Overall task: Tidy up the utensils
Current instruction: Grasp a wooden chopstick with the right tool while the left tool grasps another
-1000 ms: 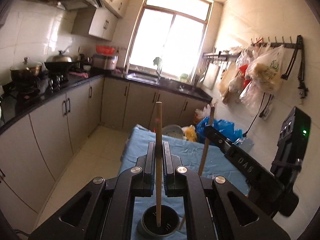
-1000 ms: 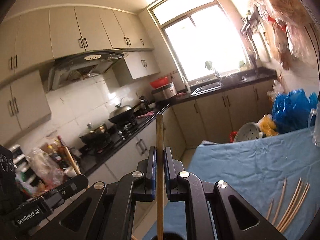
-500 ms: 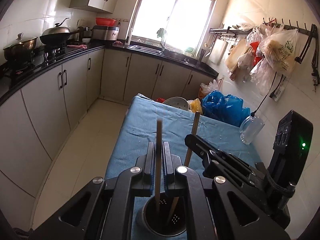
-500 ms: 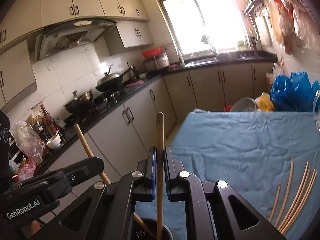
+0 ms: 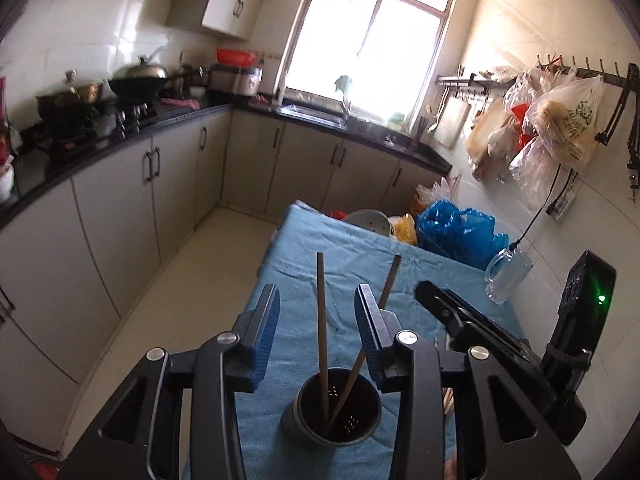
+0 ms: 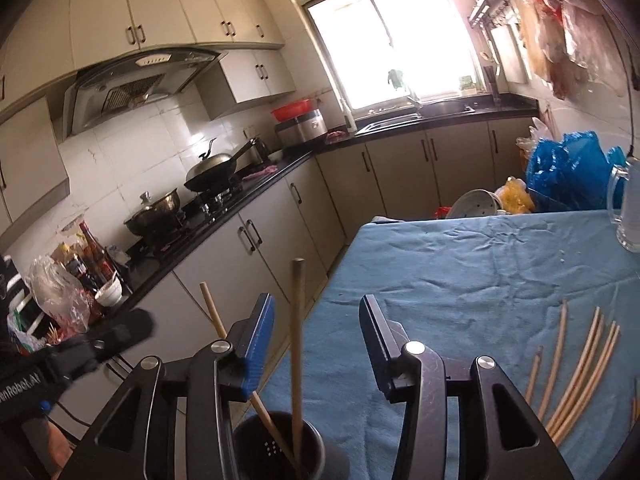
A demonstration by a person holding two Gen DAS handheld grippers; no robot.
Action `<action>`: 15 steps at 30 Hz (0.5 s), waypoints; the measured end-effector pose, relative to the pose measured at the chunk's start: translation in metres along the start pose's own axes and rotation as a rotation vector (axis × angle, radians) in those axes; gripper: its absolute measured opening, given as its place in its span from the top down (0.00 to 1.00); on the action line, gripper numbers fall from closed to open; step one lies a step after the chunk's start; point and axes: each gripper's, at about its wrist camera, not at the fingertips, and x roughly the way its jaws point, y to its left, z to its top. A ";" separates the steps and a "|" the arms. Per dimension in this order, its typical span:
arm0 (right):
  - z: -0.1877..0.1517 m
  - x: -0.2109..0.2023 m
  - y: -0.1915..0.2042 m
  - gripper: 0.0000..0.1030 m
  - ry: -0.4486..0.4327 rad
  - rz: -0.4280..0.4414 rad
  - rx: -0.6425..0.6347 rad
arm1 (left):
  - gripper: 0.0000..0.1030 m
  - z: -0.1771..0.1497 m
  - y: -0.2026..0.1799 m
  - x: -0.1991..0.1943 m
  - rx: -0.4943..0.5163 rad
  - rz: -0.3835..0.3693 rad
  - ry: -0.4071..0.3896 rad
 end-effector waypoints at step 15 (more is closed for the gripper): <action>-0.047 -0.119 -0.155 0.40 0.090 -0.270 0.112 | 0.45 -0.094 -0.106 -0.005 0.151 -0.208 0.159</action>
